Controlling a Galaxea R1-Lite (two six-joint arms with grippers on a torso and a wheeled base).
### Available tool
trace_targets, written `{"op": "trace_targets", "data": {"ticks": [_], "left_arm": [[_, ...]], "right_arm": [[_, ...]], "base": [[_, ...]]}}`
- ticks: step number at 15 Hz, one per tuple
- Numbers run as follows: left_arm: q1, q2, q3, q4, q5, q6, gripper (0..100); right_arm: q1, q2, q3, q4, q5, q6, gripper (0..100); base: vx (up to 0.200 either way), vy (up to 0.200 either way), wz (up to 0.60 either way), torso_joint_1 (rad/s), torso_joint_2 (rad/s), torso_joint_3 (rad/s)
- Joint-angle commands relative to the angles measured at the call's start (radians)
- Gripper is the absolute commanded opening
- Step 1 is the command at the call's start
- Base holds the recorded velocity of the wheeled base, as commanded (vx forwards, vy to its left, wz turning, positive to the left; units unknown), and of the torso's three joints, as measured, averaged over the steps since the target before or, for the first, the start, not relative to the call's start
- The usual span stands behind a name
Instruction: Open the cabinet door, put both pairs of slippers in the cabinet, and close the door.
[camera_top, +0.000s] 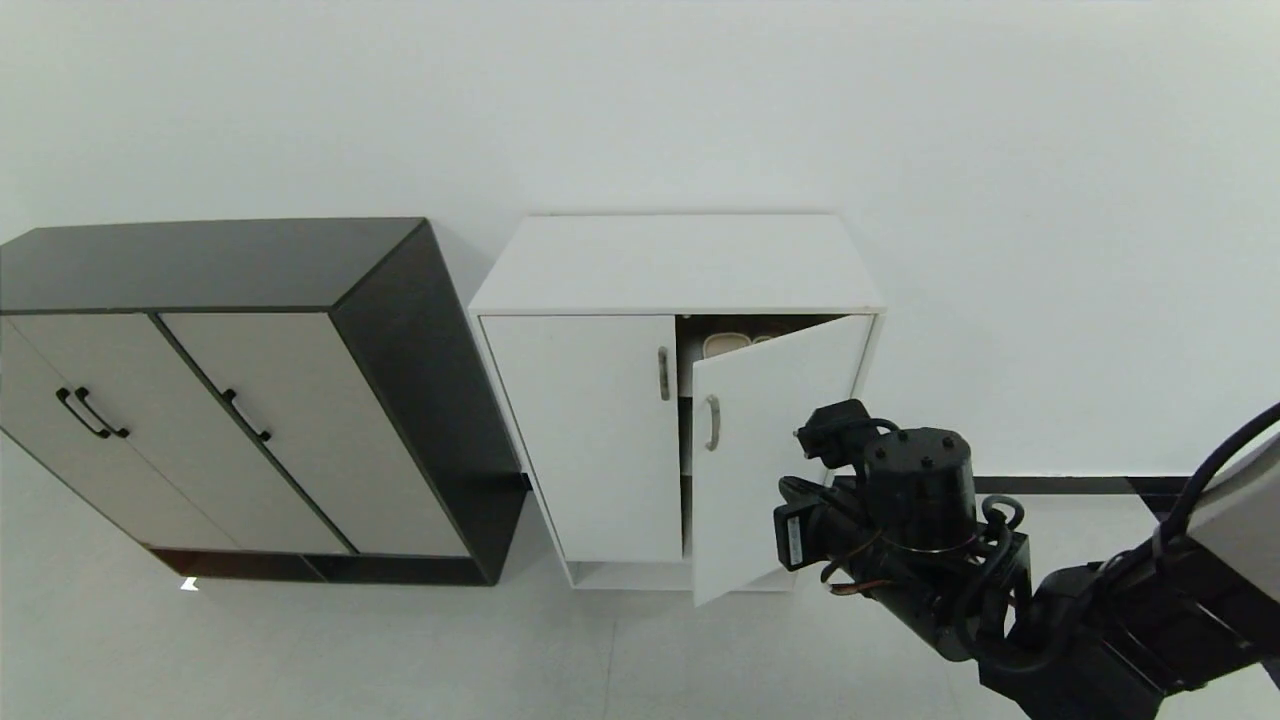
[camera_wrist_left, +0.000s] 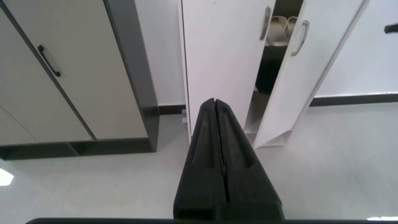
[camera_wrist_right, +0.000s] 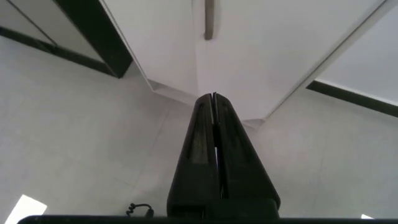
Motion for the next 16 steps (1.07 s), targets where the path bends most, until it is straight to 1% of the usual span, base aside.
{"op": "trace_targets", "data": {"ticks": [1, 3, 13, 15, 16], "left_arm": [[0.000, 0.000, 0.000, 0.000, 0.000, 0.000, 0], [0.000, 0.000, 0.000, 0.000, -0.001, 0.001, 0], [0.000, 0.000, 0.000, 0.000, -0.001, 0.000, 0], [0.000, 0.000, 0.000, 0.000, -0.001, 0.000, 0], [0.000, 0.000, 0.000, 0.000, -0.001, 0.000, 0]], "right_arm": [[0.000, 0.019, 0.035, -0.020, 0.005, -0.001, 0], [0.002, 0.049, 0.062, -0.072, 0.013, -0.002, 0], [0.002, 0.072, 0.076, -0.084, 0.013, -0.002, 0], [0.002, 0.071, 0.111, -0.126, 0.013, -0.002, 0], [0.002, 0.072, 0.134, -0.156, 0.013, -0.002, 0]], "base": [[0.000, 0.000, 0.00, 0.000, 0.00, 0.000], [0.000, 0.000, 0.00, 0.000, 0.00, 0.000], [0.200, 0.000, 0.00, 0.004, 0.00, 0.004], [0.200, 0.000, 0.00, 0.000, 0.00, 0.002], [0.000, 0.000, 0.00, 0.000, 0.00, 0.000]]}}
